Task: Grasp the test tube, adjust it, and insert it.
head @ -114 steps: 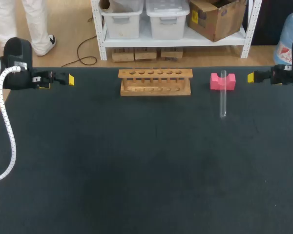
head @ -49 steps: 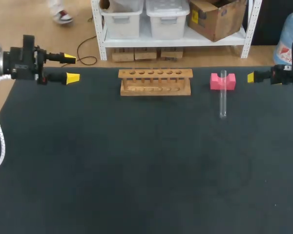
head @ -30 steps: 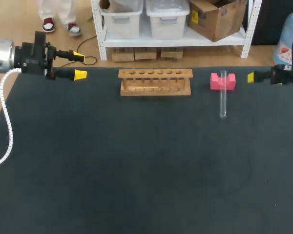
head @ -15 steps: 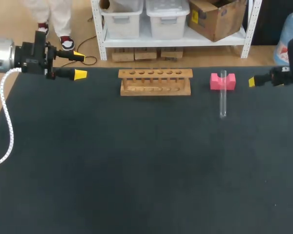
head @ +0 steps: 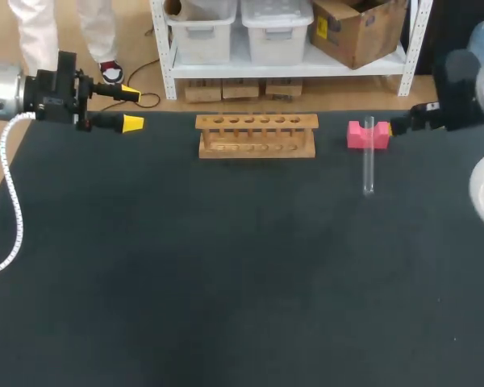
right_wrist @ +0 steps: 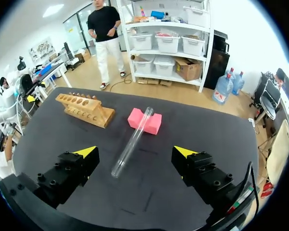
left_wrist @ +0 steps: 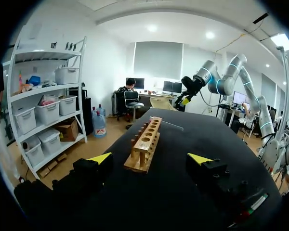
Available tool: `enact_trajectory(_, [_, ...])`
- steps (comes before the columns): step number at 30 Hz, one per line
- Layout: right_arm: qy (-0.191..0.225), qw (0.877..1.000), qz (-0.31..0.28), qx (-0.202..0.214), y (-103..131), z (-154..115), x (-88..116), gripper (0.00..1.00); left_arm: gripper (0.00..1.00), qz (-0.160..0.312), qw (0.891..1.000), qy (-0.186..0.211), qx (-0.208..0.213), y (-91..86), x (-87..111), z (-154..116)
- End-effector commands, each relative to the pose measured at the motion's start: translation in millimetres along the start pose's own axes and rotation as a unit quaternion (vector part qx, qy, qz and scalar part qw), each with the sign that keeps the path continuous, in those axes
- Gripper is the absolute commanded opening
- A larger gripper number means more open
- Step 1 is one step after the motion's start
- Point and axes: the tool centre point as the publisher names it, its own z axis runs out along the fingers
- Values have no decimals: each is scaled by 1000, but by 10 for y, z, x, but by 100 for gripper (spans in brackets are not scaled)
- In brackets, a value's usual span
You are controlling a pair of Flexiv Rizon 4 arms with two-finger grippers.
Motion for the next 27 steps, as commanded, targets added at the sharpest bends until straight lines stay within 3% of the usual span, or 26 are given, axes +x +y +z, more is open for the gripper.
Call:
enact_trajectory(1, [-22,976,2,214,88,134,67,100,100,1,1000,-1,0,4,7,0])
enact_trajectory(10, [-17,966,-14,259,197,294,101,100,100,1,1000,-1,0,4,7,0])
enact_trajectory(27, [-15,966,3,257,243,754,198,100,100,1,1000,-1,0,4,7,0])
